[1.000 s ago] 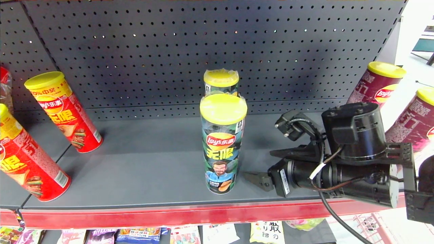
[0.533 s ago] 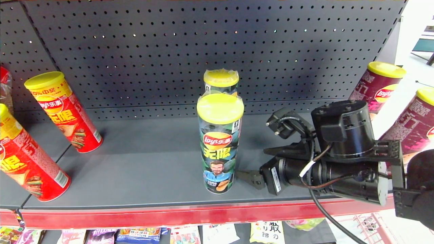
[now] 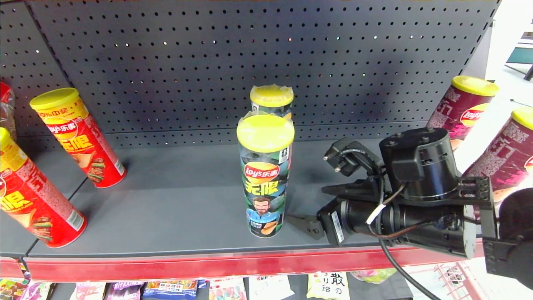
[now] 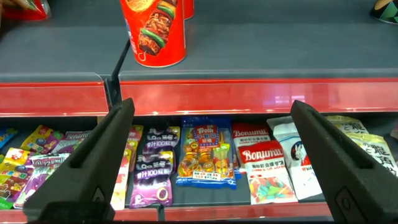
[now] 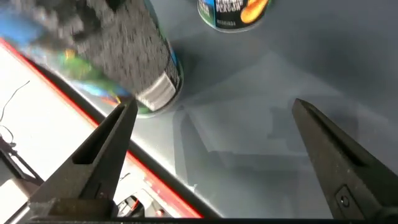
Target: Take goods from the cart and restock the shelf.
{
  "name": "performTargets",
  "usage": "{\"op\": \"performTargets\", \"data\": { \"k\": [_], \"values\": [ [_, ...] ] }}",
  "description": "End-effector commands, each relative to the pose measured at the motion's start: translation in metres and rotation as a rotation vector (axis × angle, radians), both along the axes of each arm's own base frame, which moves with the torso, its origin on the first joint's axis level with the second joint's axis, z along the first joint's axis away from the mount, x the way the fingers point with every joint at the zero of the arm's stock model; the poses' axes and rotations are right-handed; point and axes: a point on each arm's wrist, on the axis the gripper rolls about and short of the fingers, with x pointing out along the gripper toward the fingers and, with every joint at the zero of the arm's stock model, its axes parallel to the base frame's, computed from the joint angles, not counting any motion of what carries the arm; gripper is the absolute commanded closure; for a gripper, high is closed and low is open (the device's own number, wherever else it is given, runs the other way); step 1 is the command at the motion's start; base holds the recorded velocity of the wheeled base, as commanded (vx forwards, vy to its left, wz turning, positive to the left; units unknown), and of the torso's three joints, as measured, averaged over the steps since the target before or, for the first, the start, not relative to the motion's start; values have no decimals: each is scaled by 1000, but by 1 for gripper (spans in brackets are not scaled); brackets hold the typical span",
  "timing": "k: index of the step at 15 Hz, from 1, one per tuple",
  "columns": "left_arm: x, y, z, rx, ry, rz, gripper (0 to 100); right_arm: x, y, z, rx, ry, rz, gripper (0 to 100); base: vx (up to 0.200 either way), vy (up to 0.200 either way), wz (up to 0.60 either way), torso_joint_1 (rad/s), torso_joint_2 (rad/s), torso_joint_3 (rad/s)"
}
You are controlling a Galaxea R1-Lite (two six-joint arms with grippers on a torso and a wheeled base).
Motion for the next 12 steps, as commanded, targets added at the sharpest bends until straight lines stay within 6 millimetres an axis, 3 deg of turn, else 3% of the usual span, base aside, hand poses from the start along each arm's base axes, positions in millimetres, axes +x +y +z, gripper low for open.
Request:
{"op": "performTargets", "data": {
  "k": [1,4,7,8,9,10,12],
  "values": [
    [0,0,0,0,2,1,0,-21,-24,13,34,-34,-7,0,0,0,0,0,0,0],
    [0,0,0,0,2,1,0,-79,-82,21,96,-107,-5,0,0,0,0,0,0,0],
    [0,0,0,0,2,1,0,-122,-143,7,63,-216,-82,0,0,0,0,0,0,0],
    [0,0,0,0,2,1,0,-145,-171,1,23,-237,-155,0,0,0,0,0,0,0],
    [0,0,0,0,2,1,0,-160,-183,-3,16,-238,-191,0,0,0,0,0,0,0],
    [0,0,0,0,2,1,0,-188,-196,-12,27,-261,-292,0,0,0,0,0,0,0],
    [0,0,0,0,2,1,0,-214,-199,-27,27,-361,-496,0,0,0,0,0,0,0]
  ]
}}
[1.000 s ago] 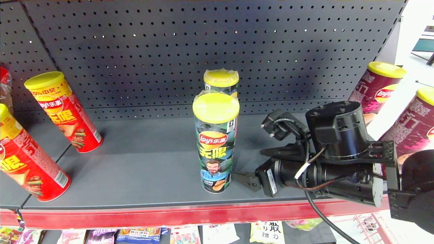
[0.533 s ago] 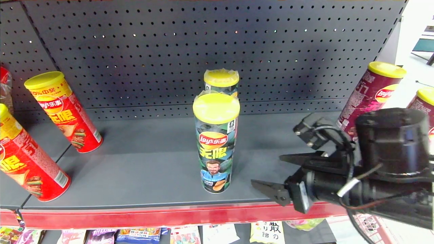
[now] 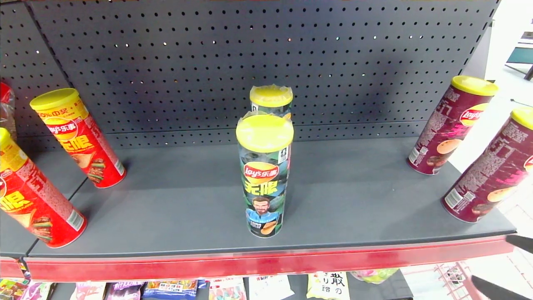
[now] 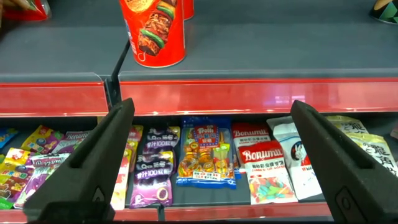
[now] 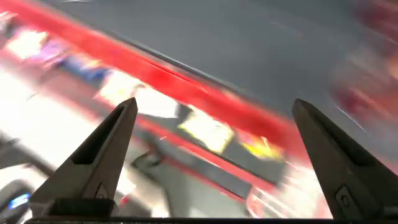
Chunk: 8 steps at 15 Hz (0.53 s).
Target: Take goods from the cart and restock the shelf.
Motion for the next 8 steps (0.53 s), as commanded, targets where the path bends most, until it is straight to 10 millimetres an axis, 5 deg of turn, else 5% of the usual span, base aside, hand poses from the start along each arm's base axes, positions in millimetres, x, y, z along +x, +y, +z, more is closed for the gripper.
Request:
{"op": "performTargets", "data": {
  "k": [1,4,8],
  "values": [
    [0,0,0,0,0,0,0,-71,-14,-35,-1,-223,-346,0,0,0,0,0,0,0],
    [0,0,0,0,2,0,0,-89,-10,-60,-43,-160,-576,0,0,0,0,0,0,0],
    [0,0,0,0,2,0,0,-86,-8,-70,-32,-118,-442,0,0,0,0,0,0,0]
  ]
}}
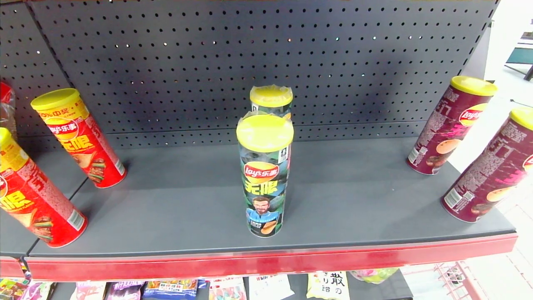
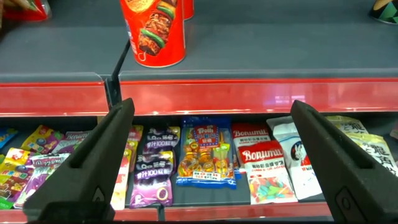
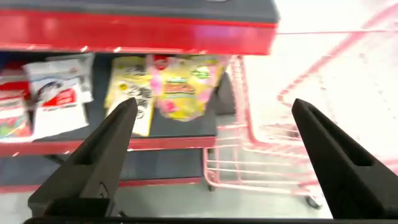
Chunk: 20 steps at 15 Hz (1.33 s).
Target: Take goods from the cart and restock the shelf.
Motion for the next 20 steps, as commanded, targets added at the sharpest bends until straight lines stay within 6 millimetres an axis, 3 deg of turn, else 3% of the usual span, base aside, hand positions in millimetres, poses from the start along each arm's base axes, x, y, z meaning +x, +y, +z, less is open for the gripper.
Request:
{"op": "performTargets", "data": {
  "k": [1,3,6,8,11,16,20],
  "values": [
    [0,0,0,0,1,0,0,3,1,-6,-9,-77,43,0,0,0,0,0,0,0],
    [0,0,0,1,2,0,0,11,0,-3,19,-103,248,0,0,0,0,0,0,0],
    [0,0,0,1,1,0,0,16,-4,-28,-22,-143,127,0,0,0,0,0,0,0],
    [0,0,0,1,2,0,0,21,-8,-29,8,-231,-4,0,0,0,0,0,0,0],
    [0,0,0,1,1,0,0,20,-8,-31,68,-220,-9,0,0,0,0,0,0,0],
    [0,0,0,1,1,0,0,20,-7,-34,71,-181,9,0,-200,0,0,7,2,1],
    [0,0,0,1,2,0,0,20,-7,-36,89,-168,4,0,0,0,0,0,0,0]
  ]
}}
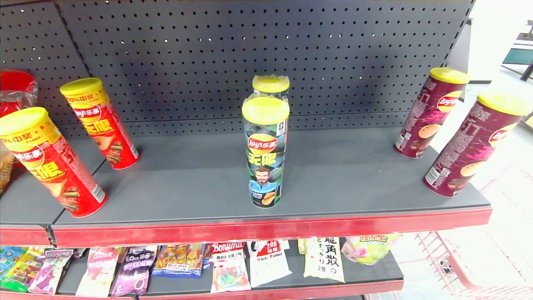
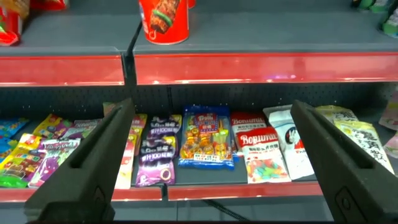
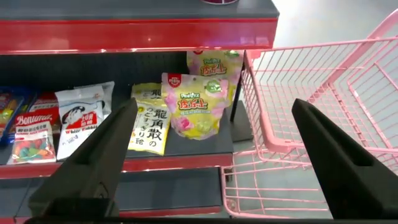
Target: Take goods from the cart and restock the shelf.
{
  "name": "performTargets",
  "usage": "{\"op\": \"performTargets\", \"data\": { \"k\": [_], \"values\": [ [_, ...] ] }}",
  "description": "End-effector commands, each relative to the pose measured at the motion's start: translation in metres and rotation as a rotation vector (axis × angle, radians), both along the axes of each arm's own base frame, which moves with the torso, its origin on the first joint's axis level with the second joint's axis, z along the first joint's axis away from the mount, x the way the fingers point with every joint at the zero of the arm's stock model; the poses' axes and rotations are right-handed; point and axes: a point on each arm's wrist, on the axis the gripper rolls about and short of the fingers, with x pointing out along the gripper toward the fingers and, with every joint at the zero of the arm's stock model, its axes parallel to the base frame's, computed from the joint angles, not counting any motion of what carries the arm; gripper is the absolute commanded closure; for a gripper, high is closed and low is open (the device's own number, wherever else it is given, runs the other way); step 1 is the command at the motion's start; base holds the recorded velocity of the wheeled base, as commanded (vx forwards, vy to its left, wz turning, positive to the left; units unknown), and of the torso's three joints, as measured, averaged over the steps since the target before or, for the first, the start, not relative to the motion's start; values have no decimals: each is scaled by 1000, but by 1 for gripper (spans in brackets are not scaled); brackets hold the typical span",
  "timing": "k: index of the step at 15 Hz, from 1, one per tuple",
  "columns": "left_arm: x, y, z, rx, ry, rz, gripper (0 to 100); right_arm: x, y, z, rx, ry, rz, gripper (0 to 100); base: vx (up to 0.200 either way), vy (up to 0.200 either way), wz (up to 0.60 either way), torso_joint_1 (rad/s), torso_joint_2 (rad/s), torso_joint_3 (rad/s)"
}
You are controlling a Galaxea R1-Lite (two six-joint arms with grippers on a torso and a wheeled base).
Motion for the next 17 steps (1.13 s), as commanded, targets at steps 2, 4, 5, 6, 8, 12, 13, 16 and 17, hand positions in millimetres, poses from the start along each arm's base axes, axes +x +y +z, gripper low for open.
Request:
{"op": "performTargets", "data": {
  "k": [2,4,5,6,8,12,13,16,17],
  "values": [
    [0,0,0,-1,1,1,0,1,0,0,9,7,-2,0,0,0,0,0,0,0],
    [0,0,0,-1,1,1,0,1,0,0,17,6,-4,0,0,100,0,1,1,1],
    [0,0,0,-1,0,1,0,1,0,0,21,6,-4,0,0,200,0,-2,7,7],
    [0,0,0,-1,1,1,0,1,0,0,21,6,-4,0,0,200,0,-2,2,2],
    [0,0,0,-1,1,1,0,1,0,0,18,6,-4,0,0,200,0,5,7,7],
    [0,0,0,-1,1,1,0,1,0,0,15,6,-2,0,0,0,0,0,0,0],
    [0,0,0,-1,0,1,0,1,0,0,15,6,-2,0,0,0,0,0,0,0],
    [0,0,0,-1,1,1,0,1,0,0,18,6,-4,0,0,0,0,0,0,0],
    [0,0,0,-1,1,1,0,1,0,0,21,6,-6,0,0,0,0,0,0,0]
  ]
}}
